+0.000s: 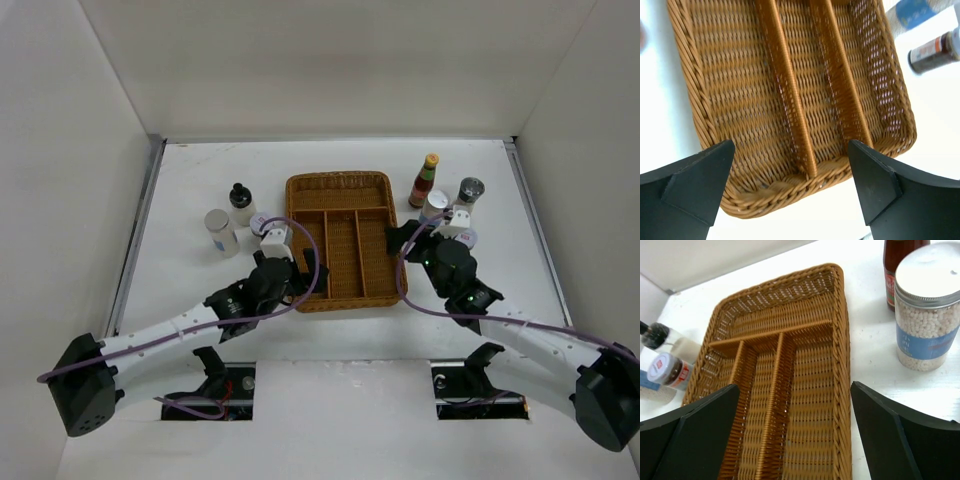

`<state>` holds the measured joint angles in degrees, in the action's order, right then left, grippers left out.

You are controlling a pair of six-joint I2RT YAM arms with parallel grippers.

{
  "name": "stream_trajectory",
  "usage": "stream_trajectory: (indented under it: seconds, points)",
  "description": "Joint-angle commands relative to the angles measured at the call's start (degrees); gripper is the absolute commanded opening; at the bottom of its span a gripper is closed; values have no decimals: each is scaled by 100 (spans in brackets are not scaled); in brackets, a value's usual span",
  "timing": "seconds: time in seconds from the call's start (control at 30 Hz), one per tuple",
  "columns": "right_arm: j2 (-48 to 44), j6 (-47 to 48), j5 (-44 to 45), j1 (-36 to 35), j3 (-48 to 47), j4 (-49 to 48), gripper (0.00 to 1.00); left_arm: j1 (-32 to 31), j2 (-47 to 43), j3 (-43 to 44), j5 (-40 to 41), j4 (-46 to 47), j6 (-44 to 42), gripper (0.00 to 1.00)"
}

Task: Organize the condiment bottles

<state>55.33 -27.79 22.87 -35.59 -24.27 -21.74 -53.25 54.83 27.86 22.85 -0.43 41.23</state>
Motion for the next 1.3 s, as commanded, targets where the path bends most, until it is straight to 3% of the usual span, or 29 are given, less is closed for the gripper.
stream_trajectory:
  seconds: [0.0, 0.2, 0.4, 0.43, 0.47, 0.5, 0.53, 0.57, 0.63, 0.67, 0.73, 0.83, 1.27]
  points:
    - [-137, -51, 103, -13, -104, -305, 100, 117, -112, 404, 333, 175, -229, 100]
    - [74, -33, 244, -13, -157, -296, 100, 452, -61, 825, 667, 131, -949, 100]
    - [-66, 89, 227, -189, -131, -401, 100, 750, 142, 1178, 1617, 165, -1617, 100]
    - [-118, 107, 192, -206, -122, -419, 92, 864, 186, 1222, 1495, 192, -1714, 100]
    - [-171, 133, 156, -241, -113, -437, 72, 970, 204, 1231, 1329, 227, -1793, 95]
    - [-224, 168, 139, -285, -113, -428, 51, 1058, 212, 1231, 1188, 262, -1838, 75]
    - [-251, 186, 138, -320, -130, -393, 39, 1163, 239, 1231, 1143, 288, -1890, 46]
    - [-260, 204, 130, -356, -148, -375, 36, 1268, 282, 1266, 1134, 245, -1917, 38]
    - [-216, 239, 112, -400, -192, -366, 41, 1453, 431, 1353, 1099, 131, -1970, 45]
    - [-163, 265, 112, -435, -192, -401, 48, 1550, 545, 1389, 1160, 87, -1996, 59]
    - [-49, 283, 164, -496, -218, -454, 69, 1682, 730, 1389, 1178, 148, -2005, 74]
    - [56, 327, 156, -514, -253, -472, 82, 1981, 1099, 1363, 1195, 288, -1874, 83]
    - [180, 327, 103, -549, -289, -472, 85, 2509, 2690, 1564, 1283, 1361, -1803, 80]
